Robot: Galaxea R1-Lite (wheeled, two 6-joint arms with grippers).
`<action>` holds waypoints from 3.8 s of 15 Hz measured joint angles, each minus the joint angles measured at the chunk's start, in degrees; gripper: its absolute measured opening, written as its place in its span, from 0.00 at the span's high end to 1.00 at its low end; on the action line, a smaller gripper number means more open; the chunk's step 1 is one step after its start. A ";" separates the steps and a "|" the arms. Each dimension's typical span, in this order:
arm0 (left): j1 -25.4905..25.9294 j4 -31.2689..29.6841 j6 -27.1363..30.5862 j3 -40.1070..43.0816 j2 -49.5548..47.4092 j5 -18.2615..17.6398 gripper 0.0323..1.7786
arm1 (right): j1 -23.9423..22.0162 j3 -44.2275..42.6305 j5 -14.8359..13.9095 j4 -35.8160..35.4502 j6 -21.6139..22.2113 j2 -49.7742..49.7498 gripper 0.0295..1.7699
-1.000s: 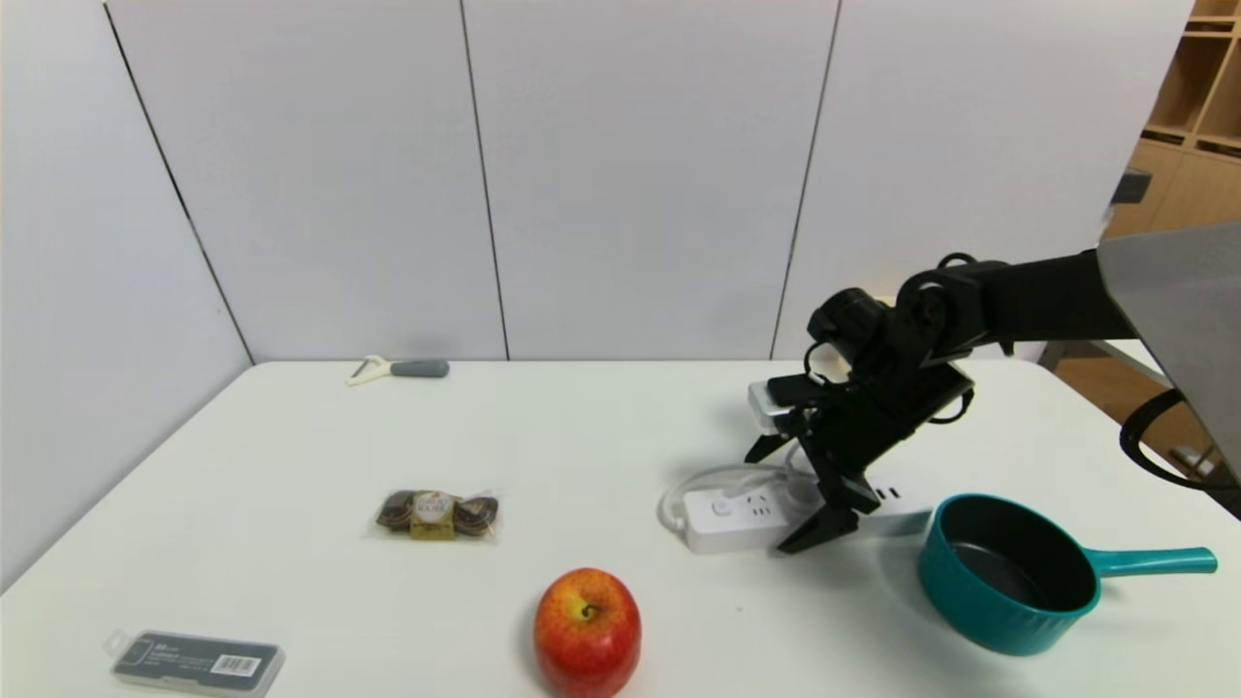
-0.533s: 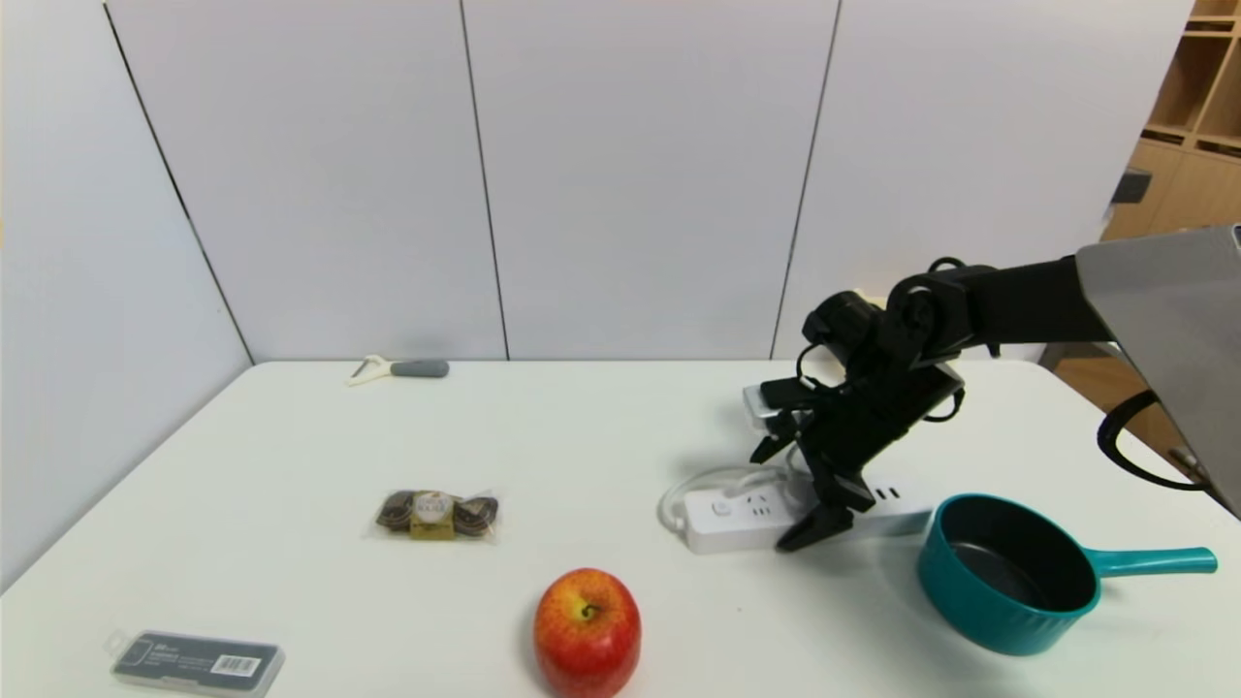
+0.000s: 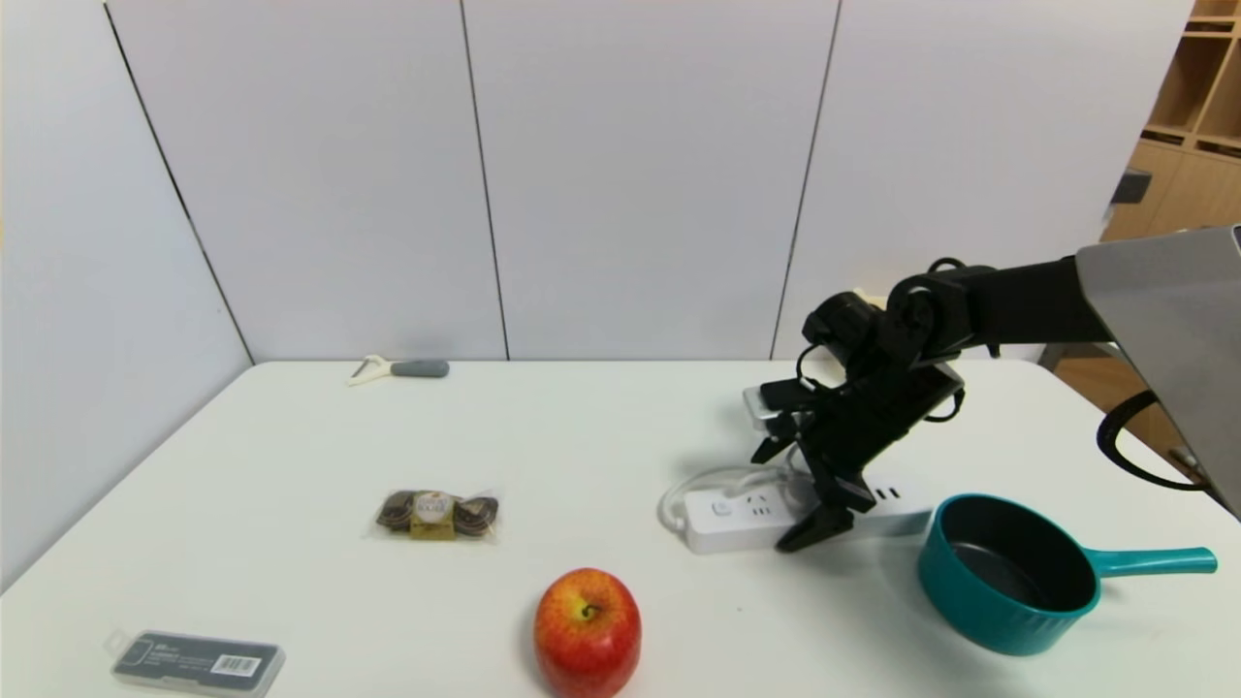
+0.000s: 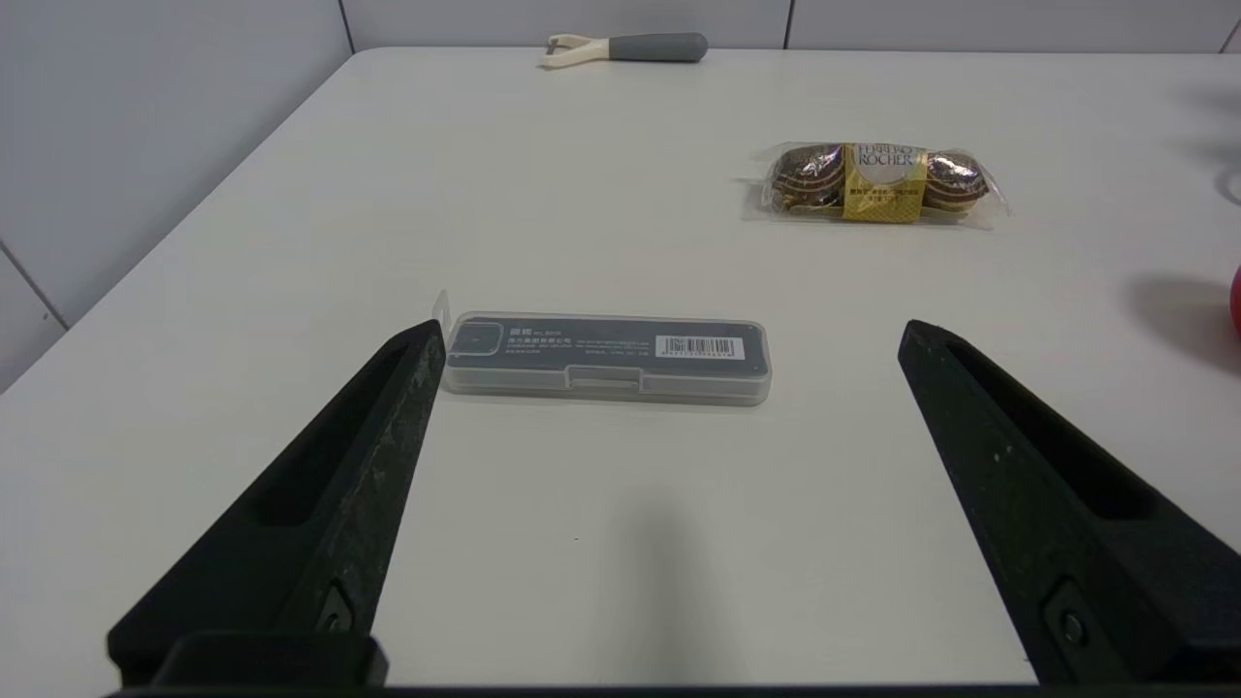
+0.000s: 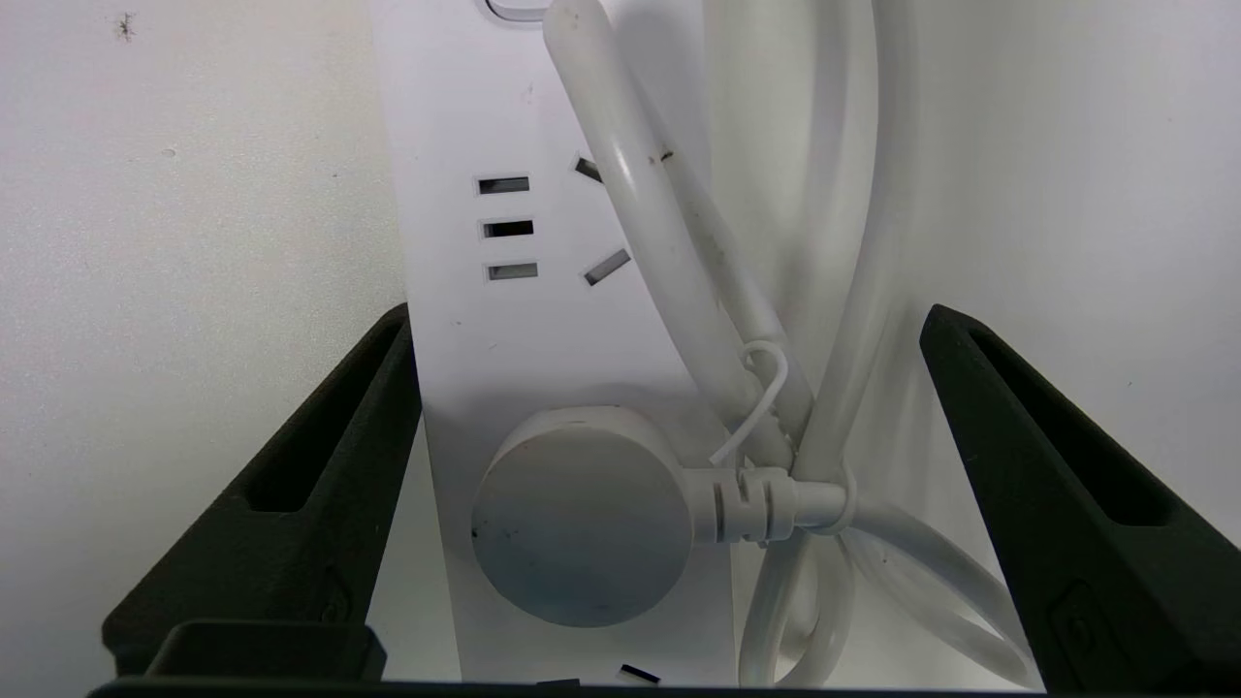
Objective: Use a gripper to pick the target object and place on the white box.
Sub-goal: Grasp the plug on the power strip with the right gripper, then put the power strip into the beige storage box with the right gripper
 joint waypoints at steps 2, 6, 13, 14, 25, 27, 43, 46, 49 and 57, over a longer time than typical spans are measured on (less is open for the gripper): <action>0.00 0.00 0.00 0.00 0.00 0.01 0.05 | 0.02 0.00 -0.02 0.28 -0.04 0.00 0.14; 0.00 0.00 0.02 0.00 0.00 0.01 0.05 | 0.05 -0.11 -2.67 0.38 0.07 -0.13 0.41; 0.02 0.00 0.00 0.00 0.00 0.00 0.05 | 0.07 -0.61 -2.54 1.57 0.09 -0.48 0.45; 0.02 0.00 0.00 0.00 0.00 0.00 0.05 | 0.13 -0.69 -2.49 1.65 0.20 -0.59 0.45; 0.00 0.00 0.00 0.00 0.00 0.00 0.05 | 0.18 -1.93 -2.43 1.60 0.30 -1.51 0.53; 0.00 0.00 0.00 0.00 0.00 -0.02 0.05 | 0.11 -1.85 -2.12 1.55 0.33 -1.52 0.53; 0.00 0.00 0.02 0.00 0.00 0.01 0.05 | -0.41 -3.32 0.44 1.55 0.09 -2.97 0.54; 0.00 0.00 0.00 0.00 0.00 -0.02 0.05 | -0.33 -3.54 0.49 1.57 0.07 -3.19 0.54; 0.00 -0.02 0.02 0.00 0.00 0.00 0.05 | -0.33 -4.44 0.50 1.57 0.13 -3.73 0.54; 0.00 0.00 0.00 0.00 0.00 0.01 0.05 | -1.27 -7.69 0.49 1.54 0.44 -4.66 0.54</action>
